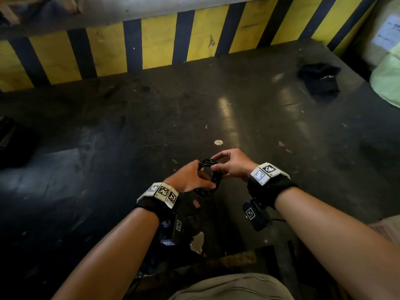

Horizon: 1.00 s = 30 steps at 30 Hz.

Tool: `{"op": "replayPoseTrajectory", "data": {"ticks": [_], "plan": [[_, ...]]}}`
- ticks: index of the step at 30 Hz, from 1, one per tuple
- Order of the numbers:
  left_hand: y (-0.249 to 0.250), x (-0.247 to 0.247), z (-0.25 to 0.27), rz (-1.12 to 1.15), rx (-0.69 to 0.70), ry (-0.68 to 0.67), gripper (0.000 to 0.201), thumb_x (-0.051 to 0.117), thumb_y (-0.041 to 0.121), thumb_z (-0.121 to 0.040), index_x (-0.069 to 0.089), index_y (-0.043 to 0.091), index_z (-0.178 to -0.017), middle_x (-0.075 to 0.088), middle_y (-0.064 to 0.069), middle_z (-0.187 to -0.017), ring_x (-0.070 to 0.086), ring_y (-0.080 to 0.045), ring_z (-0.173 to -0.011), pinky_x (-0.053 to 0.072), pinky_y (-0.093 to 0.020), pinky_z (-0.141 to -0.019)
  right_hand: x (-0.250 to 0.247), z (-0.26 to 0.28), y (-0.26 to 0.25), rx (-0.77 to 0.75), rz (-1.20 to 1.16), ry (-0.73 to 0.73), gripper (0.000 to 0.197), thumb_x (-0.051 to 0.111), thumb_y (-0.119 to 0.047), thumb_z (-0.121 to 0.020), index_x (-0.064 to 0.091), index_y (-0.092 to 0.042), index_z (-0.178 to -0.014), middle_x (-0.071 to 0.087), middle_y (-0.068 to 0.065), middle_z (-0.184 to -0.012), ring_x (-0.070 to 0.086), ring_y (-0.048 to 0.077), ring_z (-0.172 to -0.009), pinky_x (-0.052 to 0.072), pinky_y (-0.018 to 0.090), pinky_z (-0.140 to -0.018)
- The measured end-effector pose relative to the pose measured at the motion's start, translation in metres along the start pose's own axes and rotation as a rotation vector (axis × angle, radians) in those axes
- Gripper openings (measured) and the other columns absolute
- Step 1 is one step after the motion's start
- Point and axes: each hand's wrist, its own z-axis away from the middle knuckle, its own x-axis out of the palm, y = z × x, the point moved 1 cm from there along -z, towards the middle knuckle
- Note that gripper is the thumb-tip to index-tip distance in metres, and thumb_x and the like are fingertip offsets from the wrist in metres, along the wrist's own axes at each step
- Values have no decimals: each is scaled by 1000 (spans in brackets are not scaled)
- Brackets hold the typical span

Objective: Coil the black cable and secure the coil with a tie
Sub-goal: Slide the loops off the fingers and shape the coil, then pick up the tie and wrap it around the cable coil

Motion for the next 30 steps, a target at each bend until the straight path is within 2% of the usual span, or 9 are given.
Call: {"op": "replayPoseTrajectory", "data": {"ticks": [3,6,9,14,18,20,25,27,30], "plan": [[3,5,-5,-23,-10,8,65,86,25,-76,51,18,-129,73,1,-112,67,-15,-108,53,-37,-97,-3,-6,4,32,45,-4,32,78,-7,-85,69,-6,-116,72,21,-111,73,35,-103,60,52,-89],[5,9,-7,-21,-6,9,56,84,20,-78,53,18,-124,74,-2,-110,69,-15,-105,53,-30,-89,-5,-11,8,15,158,24,18,83,-17,-80,73,-23,-95,76,12,-102,75,27,-96,63,47,-86],[5,14,-9,-21,-9,10,55,85,20,-77,54,17,-123,74,-2,-110,69,-17,-106,55,-35,-93,-9,-14,11,25,216,10,17,83,-19,-79,71,-29,-84,77,10,-100,76,25,-94,63,46,-84],[6,25,-12,7,-61,-49,61,86,23,-76,50,24,-125,69,-5,-118,71,-29,-105,62,-53,-82,-22,-10,13,73,276,-84,22,80,-20,-85,72,-19,-105,74,7,-96,73,19,-81,62,30,-67],[8,33,-12,1,-65,-96,60,84,21,-78,50,25,-127,68,-7,-120,73,-33,-97,61,-62,-70,-35,-3,19,119,209,-126,38,75,-45,-86,70,-19,-114,76,3,-100,74,14,-74,57,29,-67],[7,35,-15,-5,-71,-94,66,85,22,-77,50,24,-133,70,-5,-118,74,-32,-96,60,-65,-68,-44,-4,27,162,158,-80,43,66,-55,-90,69,-18,-113,77,3,-103,75,17,-77,55,29,-65],[5,40,-29,2,-122,-121,71,86,22,-77,47,26,-136,74,1,-114,72,-31,-102,58,-68,-67,-79,-13,62,223,115,212,34,55,-44,-99,71,-14,-97,75,6,-90,71,21,-69,50,25,-54],[3,42,-37,-7,-136,-132,71,88,27,-73,49,28,-133,75,2,-113,71,-32,-103,60,-65,-66,-96,-11,84,255,247,353,31,57,-36,-98,75,-11,-101,77,10,-93,75,26,-78,58,29,-62],[2,44,-50,-23,-144,-134,75,90,32,-66,52,27,-130,77,4,-108,70,-30,-107,62,-59,-69,-114,-1,120,353,492,441,27,61,-23,-92,74,-11,-112,73,17,-119,67,37,-113,54,37,-96]]}}
